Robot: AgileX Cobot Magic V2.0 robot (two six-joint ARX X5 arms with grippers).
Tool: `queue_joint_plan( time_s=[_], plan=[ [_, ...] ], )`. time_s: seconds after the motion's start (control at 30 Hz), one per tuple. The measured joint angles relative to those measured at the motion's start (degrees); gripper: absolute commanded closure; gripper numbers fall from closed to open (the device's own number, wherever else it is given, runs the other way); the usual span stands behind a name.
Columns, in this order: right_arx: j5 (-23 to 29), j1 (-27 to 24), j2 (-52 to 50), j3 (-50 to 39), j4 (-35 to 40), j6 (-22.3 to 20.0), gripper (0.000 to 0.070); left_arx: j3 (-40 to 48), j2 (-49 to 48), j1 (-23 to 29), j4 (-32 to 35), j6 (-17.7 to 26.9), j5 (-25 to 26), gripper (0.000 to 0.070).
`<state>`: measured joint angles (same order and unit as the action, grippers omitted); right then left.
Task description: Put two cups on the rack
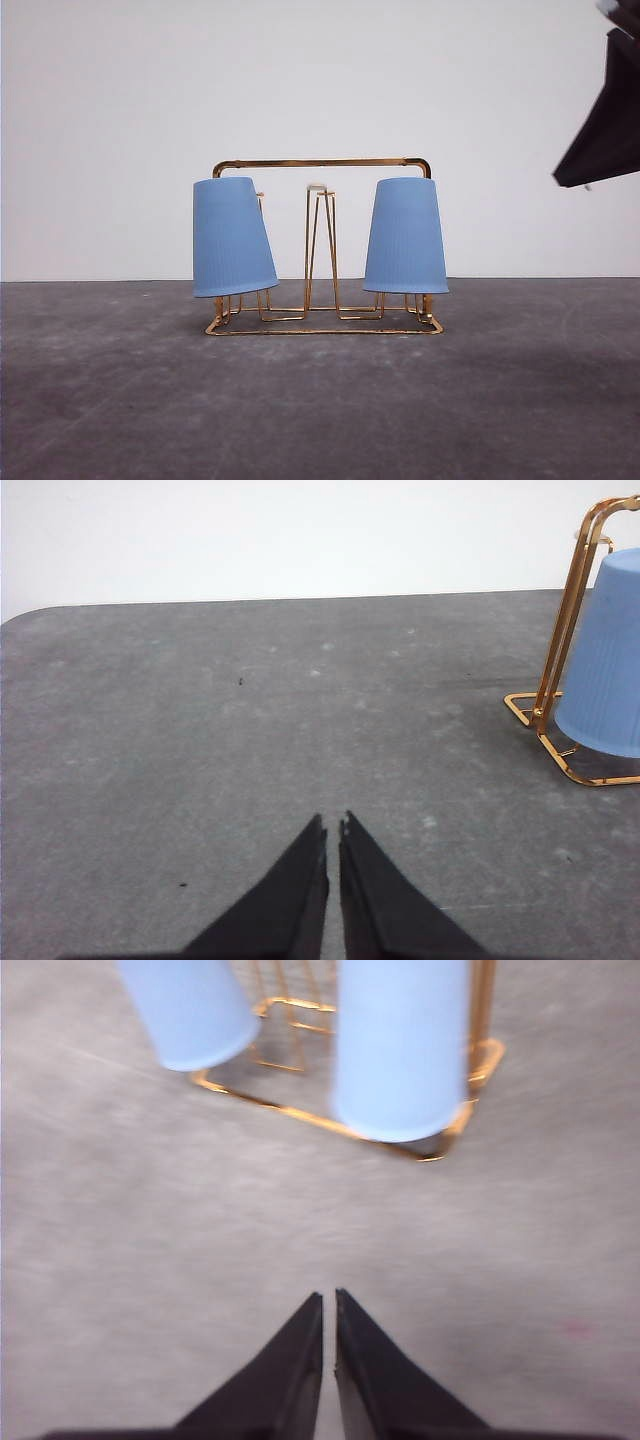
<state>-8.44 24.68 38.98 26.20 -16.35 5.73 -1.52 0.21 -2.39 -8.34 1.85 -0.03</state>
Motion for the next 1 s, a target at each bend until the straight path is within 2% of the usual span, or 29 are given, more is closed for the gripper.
queue_joint_plan(
  time_s=[0.1, 0.27, 0.43, 0.57, 1.0],
  plan=[
    [3.59, -3.12, -5.48, -3.16, 1.02, -1.72, 0.0682, 0.00, 0.00, 0.00, 0.00, 0.01, 0.00, 0.0700],
    [5.41, -11.87, -19.43, -13.17, 0.70, -3.48, 0.0682, 0.00, 0.00, 0.00, 0.02, 0.00, 0.00, 0.0700],
    [7.62, -18.36, -33.05, -20.50, 2.35, -4.72, 0.0682, 0.00, 0.00, 0.00, 0.01, 0.00, 0.00, 0.0700],
    [9.71, -20.17, -38.93, -24.98, 6.06, -4.88, 0.0682, 0.00, 0.02, 0.00, 0.04, 0.00, 0.00, 0.0700],
    [11.09, -21.96, -38.73, -25.25, 6.61, -4.20, 0.0682, 0.00, 0.04, 0.00, 0.01, 0.00, 0.00, 0.0700]
  ],
)
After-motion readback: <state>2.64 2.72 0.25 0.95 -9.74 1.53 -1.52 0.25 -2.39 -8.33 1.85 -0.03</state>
